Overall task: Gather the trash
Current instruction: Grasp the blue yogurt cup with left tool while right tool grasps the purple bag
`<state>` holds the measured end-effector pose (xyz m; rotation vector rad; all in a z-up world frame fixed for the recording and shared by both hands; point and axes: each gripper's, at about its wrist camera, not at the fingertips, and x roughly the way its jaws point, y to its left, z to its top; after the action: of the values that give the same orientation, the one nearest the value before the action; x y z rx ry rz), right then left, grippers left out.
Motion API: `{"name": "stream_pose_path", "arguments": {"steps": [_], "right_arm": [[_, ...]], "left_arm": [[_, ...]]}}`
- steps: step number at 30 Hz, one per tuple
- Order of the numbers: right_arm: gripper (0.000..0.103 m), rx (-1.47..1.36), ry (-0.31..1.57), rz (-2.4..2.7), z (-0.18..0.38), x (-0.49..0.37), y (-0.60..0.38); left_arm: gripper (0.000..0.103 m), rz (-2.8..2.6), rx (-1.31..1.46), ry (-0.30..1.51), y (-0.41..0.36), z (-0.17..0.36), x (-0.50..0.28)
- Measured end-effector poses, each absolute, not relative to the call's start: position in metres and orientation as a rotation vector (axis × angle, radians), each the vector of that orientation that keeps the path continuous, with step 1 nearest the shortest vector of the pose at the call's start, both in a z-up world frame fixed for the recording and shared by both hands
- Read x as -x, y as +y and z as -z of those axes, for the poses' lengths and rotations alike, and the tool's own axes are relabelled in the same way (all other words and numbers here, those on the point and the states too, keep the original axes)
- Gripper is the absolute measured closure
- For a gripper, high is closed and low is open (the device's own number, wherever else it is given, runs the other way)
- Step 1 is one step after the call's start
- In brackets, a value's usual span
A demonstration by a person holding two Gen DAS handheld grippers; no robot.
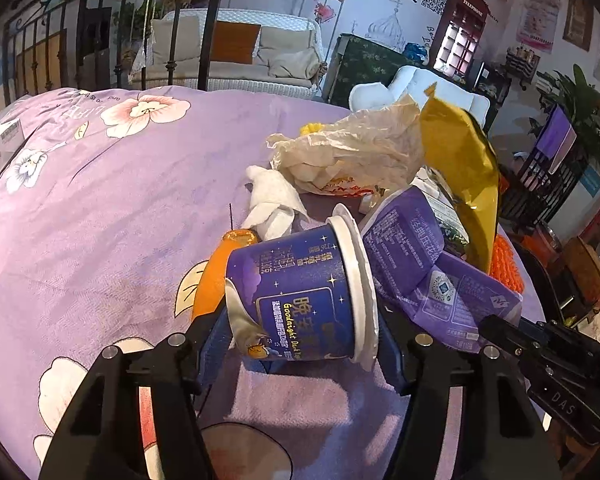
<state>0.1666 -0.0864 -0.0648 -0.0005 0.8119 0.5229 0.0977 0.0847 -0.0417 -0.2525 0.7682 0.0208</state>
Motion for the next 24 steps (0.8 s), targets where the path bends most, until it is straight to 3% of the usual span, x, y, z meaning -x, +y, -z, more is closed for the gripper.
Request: {"name": "stream_pose_path", "arguments": {"steps": [9,24], "right_arm": [[0.090,-0.060,0.786,-0.557,0.055,-0.138,-0.088],[0.091,-0.172,0.703,-0.559,0.031,-0.119,-0.113]], "left_arm": [[0.042,-0.040,0.222,0.693,0.085,0.026,-0.074],[0.042,-0.014,0.229,0.638,0.085,0.016,-0.069]]}}
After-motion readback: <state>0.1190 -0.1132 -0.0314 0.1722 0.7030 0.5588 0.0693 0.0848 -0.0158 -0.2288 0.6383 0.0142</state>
